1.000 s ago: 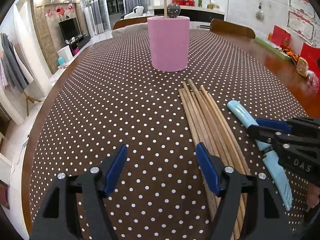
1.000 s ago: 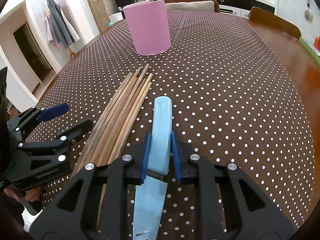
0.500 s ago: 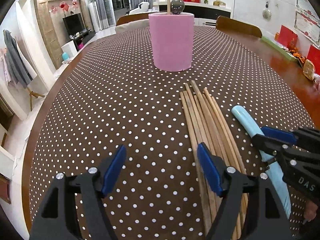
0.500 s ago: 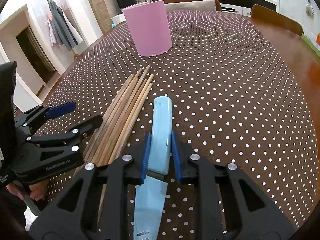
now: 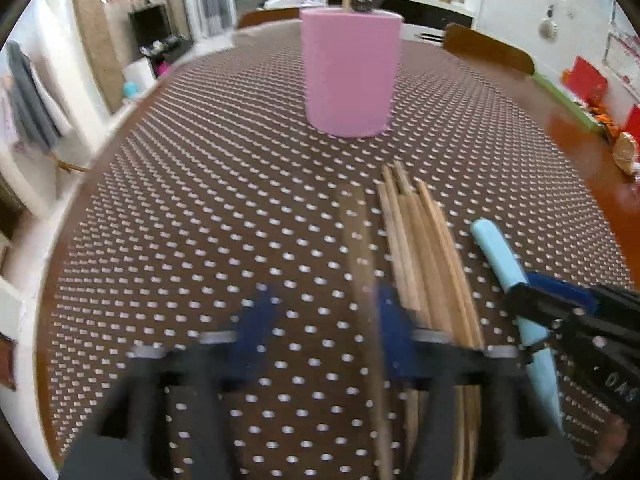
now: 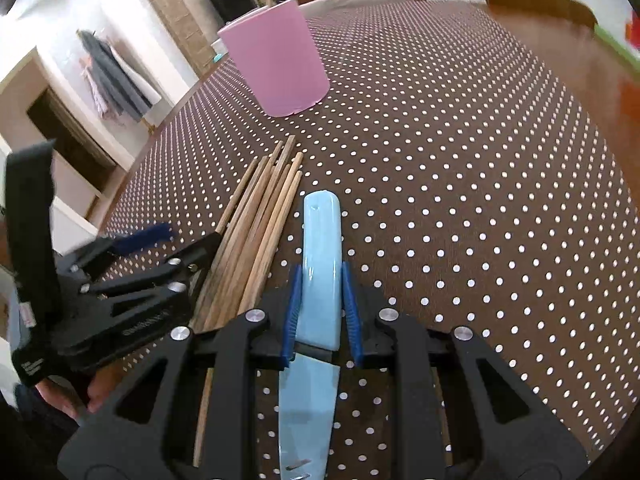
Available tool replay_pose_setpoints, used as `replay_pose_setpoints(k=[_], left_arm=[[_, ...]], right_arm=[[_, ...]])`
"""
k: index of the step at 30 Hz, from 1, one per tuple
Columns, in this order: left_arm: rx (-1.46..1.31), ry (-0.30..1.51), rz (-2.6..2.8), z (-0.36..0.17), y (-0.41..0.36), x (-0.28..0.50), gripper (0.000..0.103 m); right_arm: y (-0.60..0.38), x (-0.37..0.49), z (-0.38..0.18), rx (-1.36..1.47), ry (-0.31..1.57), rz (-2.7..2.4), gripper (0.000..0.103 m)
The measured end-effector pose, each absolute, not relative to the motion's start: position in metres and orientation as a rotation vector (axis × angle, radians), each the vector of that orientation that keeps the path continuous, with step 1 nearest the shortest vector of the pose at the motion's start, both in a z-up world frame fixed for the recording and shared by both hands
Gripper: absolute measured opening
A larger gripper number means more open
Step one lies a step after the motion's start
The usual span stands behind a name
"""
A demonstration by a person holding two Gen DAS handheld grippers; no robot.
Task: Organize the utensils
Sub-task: 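Lift the blue knife with the right gripper while the left gripper grasps a chopstick, then insert the knife and chopstick into the pink cup and open both grippers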
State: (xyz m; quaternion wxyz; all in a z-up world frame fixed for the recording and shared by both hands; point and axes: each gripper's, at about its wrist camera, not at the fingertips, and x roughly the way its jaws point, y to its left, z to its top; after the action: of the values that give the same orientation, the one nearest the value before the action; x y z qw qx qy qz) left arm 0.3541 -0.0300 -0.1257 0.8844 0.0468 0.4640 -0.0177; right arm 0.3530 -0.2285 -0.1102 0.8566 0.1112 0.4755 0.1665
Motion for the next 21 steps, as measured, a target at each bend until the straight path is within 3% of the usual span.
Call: replay_pose_setpoints(k=[1, 2, 21], left_arm=[[0.097, 0.960, -0.018, -0.125, -0.029, 0.356, 0.007], [0.053, 0.960, -0.006, -0.123, -0.025, 0.357, 0.006], [-0.072, 0.724, -0.107, -0.049, -0.011, 0.350, 0.006]], right_arm=[[-0.230, 0.355, -0.110, 0.250, 0.999, 0.343, 0.021], [-0.232, 0.355, -0.110, 0.270, 1.001, 0.337, 0.021], [-0.241, 0.336, -0.023, 0.250, 0.746, 0.347, 0.020]])
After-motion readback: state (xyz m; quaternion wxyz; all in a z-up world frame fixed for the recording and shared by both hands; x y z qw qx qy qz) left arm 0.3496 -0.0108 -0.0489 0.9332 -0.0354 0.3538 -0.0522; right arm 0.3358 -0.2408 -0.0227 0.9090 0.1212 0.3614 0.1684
